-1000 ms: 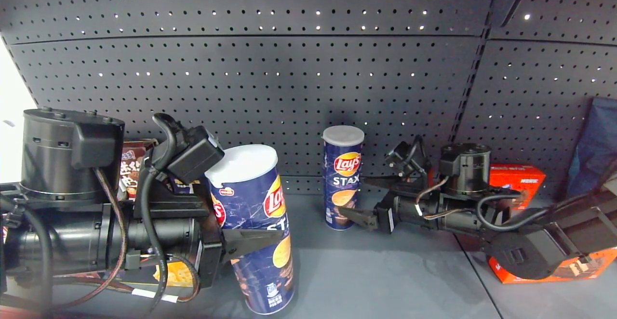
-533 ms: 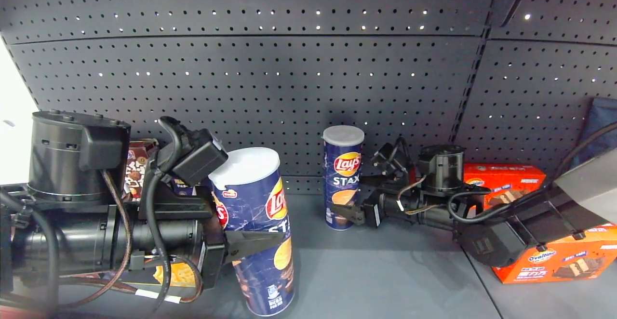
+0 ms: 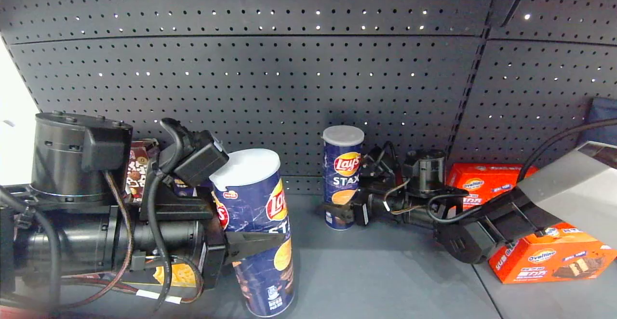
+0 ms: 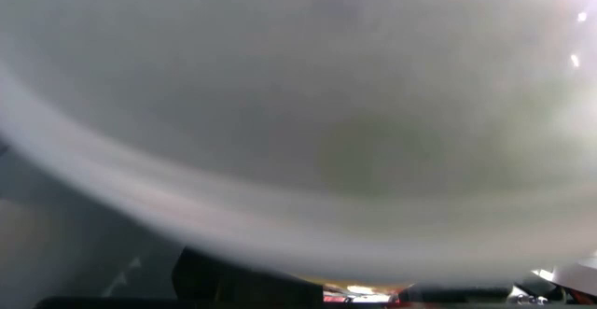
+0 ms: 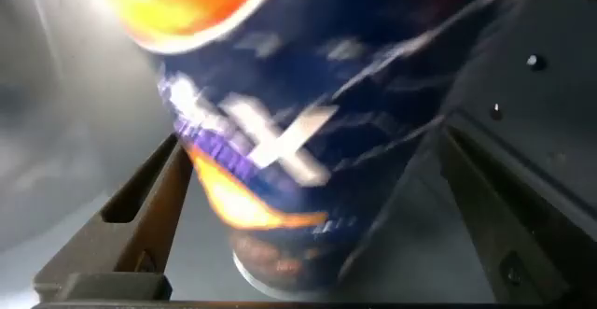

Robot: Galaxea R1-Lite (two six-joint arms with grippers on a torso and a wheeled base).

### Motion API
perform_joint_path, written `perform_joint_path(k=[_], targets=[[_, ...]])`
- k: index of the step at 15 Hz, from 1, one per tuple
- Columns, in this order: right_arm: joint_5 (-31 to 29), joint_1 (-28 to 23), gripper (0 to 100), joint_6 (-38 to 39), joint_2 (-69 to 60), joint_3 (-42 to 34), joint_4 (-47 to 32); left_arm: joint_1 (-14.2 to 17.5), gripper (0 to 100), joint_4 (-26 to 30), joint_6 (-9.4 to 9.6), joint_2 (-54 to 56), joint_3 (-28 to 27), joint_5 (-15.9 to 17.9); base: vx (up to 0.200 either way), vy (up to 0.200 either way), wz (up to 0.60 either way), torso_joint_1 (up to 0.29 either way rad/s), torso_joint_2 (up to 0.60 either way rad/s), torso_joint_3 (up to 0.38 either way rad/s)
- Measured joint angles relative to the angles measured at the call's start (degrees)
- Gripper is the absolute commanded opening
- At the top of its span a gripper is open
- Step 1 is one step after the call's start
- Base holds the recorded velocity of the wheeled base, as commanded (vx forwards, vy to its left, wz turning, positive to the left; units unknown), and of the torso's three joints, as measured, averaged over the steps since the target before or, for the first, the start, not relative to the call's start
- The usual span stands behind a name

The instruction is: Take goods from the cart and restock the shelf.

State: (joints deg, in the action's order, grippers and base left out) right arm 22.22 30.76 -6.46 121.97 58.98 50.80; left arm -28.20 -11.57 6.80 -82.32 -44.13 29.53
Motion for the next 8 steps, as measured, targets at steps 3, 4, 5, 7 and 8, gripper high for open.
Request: perform_joint_path(k=[3, 4, 5, 7, 8], targets=[[0.8, 0.1, 0, 0.4, 1.2, 0.2, 1.9, 0.0, 0, 0.0, 0.04, 0.0, 0.1, 0.0, 0.000, 0.000, 0.00, 0.000, 0.00, 0.000], [0.8, 0.2, 0, 0.4, 1.4, 0.1, 2.0, 0.0, 0, 0.0, 0.01, 0.0, 0.1, 0.0, 0.000, 0.000, 0.00, 0.000, 0.00, 0.000], [0.8, 0.2, 0, 0.4, 1.5, 0.0, 2.1, 0.0, 0, 0.0, 0.01, 0.0, 0.1, 0.0, 0.000, 0.000, 0.00, 0.000, 0.00, 0.000], [0.8, 0.3, 0, 0.5, 1.4, -0.4, 2.2, 0.0, 0, 0.0, 0.04, 0.0, 0.1, 0.0, 0.000, 0.000, 0.00, 0.000, 0.00, 0.000], [0.8, 0.4, 0, 0.5, 1.4, -0.8, 2.4, 0.0, 0, 0.0, 0.01, 0.0, 0.1, 0.0, 0.000, 0.000, 0.00, 0.000, 0.00, 0.000]])
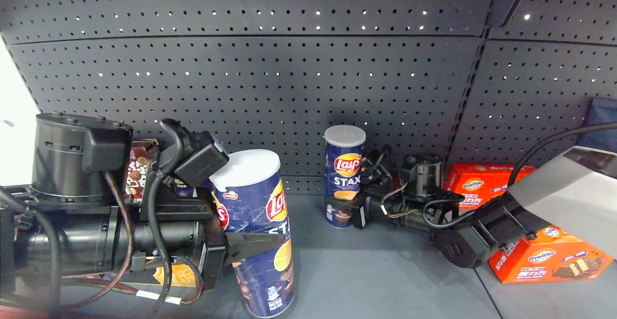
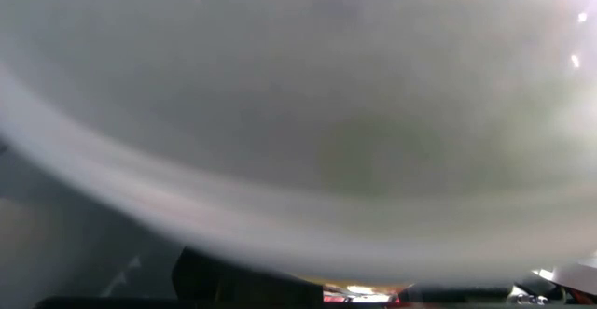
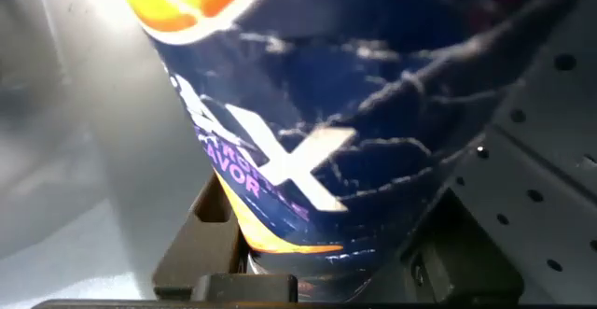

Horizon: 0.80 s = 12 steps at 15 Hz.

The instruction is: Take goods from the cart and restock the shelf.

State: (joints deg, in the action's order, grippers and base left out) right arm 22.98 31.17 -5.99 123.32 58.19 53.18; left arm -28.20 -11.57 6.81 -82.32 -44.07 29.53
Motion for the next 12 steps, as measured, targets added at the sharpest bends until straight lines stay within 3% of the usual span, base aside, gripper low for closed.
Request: perform_joint_path(k=[7, 12], targets=[[-0.3, 1.2, 0, 0.0, -6.6, -5.9, 1.1, 0.0, 0, 0.0, 0.02, 0.0, 0.0, 0.0, 0.000, 0.000, 0.00, 0.000, 0.00, 0.000], [-0.3, 2.0, 0, 0.0, -13.2, -20.4, 9.9, 0.0, 0, -0.1, -0.01, 0.1, 0.0, 0.0, 0.000, 0.000, 0.00, 0.000, 0.00, 0.000]])
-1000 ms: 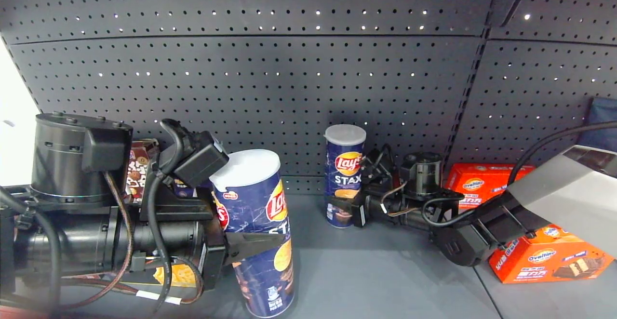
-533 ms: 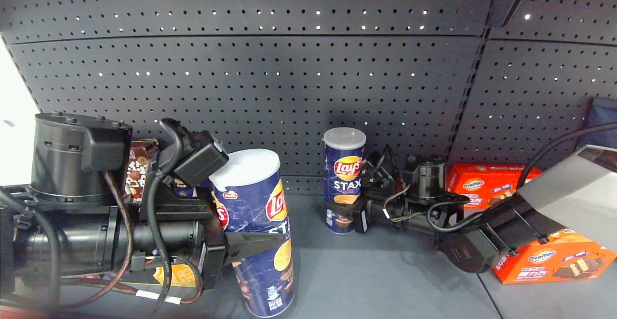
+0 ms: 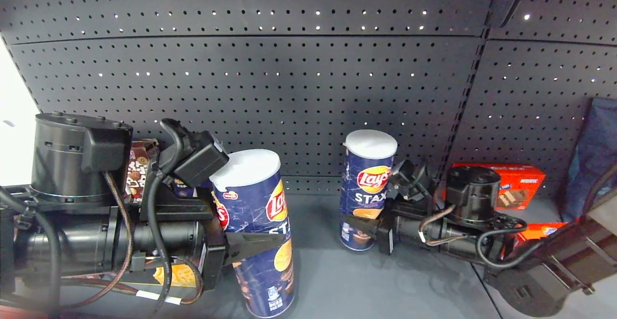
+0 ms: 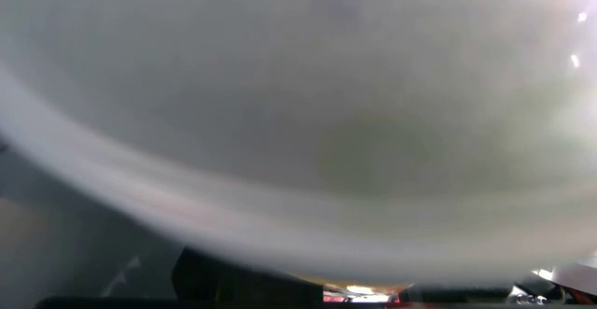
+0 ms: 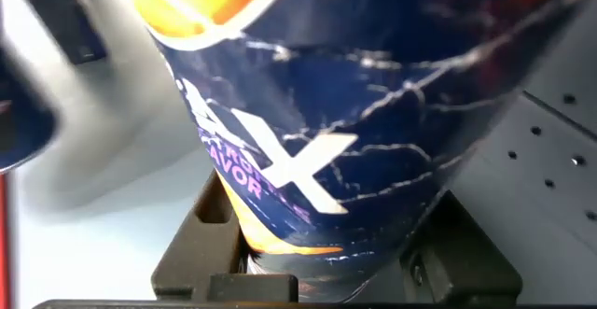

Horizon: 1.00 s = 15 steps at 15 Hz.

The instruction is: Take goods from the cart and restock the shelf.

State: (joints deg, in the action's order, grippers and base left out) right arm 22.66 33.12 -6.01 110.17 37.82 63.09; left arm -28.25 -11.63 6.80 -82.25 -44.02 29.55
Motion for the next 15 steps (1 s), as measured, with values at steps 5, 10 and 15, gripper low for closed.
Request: perform_joint_path(k=[5, 10, 15], targets=[[-0.2, 3.2, 0, 1.0, -5.0, -11.3, 6.0, -0.1, 0, 0.0, -0.02, 0.0, -0.2, 0.0, 0.000, 0.000, 0.00, 0.000, 0.00, 0.000], [-3.2, 8.2, 0, 3.3, -7.0, -12.4, 6.2, 0.0, 0, 0.0, -0.02, 0.0, -0.2, -0.1, 0.000, 0.000, 0.00, 0.000, 0.00, 0.000], [-3.3, 9.4, 0, 3.5, -7.0, -14.5, 6.2, 0.0, 0, 0.0, -0.02, 0.0, 0.0, -0.1, 0.000, 0.000, 0.00, 0.000, 0.00, 0.000]])
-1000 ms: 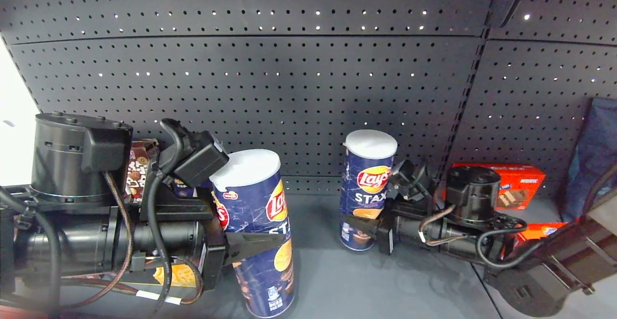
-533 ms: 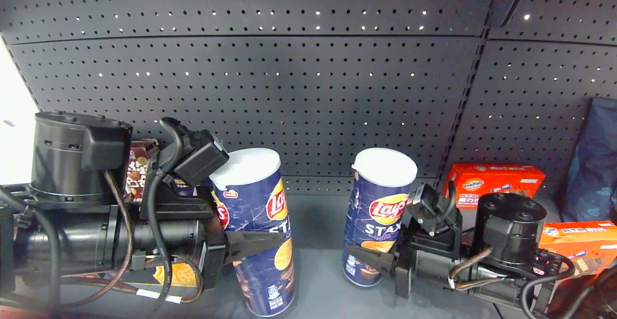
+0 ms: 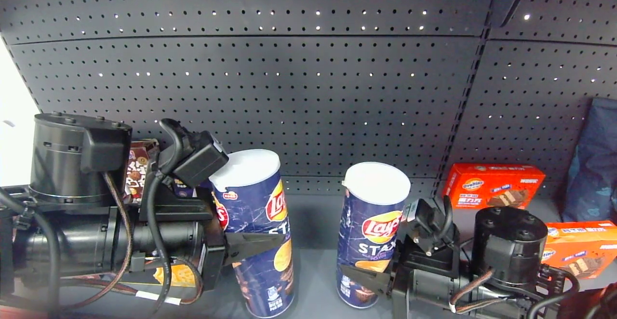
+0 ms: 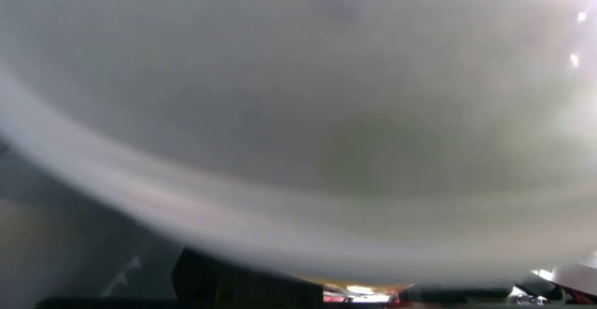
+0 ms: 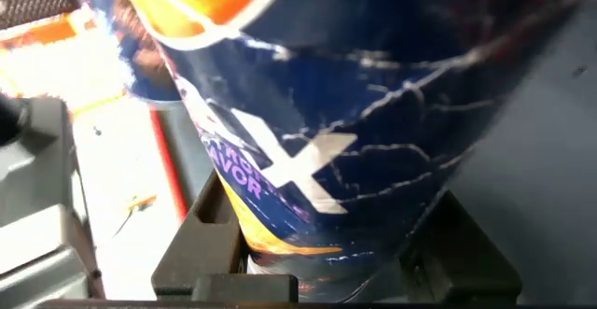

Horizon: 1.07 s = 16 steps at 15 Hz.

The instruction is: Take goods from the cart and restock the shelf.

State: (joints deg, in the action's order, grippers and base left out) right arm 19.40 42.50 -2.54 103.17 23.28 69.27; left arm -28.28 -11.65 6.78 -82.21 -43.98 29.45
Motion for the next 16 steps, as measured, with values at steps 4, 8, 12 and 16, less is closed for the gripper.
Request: perform_joint_path(k=[4, 8, 12, 16], targets=[[-0.1, 0.2, 0, 0.1, 0.4, -0.9, 0.1, 0.0, 0, 0.0, 0.00, -0.1, -0.1, 0.1, 0.000, 0.000, 0.00, 0.000, 0.00, 0.000], [0.0, 0.2, 0, 0.1, 2.7, -0.1, 2.1, 0.0, 0, 0.0, -0.02, -0.4, -0.2, 0.1, 0.000, 0.000, 0.00, 0.000, 0.00, 0.000], [-0.1, 0.4, 0, -0.1, 4.2, 0.8, 2.2, 0.0, 0, 0.0, 0.00, -0.6, -0.2, 0.1, 0.000, 0.000, 0.00, 0.000, 0.00, 0.000], [-1.5, 0.5, 100, -0.1, 4.5, 0.4, 2.2, 0.0, 0, -0.1, 0.02, -0.6, -0.1, 0.1, 0.000, 0.000, 0.00, 0.000, 0.00, 0.000]])
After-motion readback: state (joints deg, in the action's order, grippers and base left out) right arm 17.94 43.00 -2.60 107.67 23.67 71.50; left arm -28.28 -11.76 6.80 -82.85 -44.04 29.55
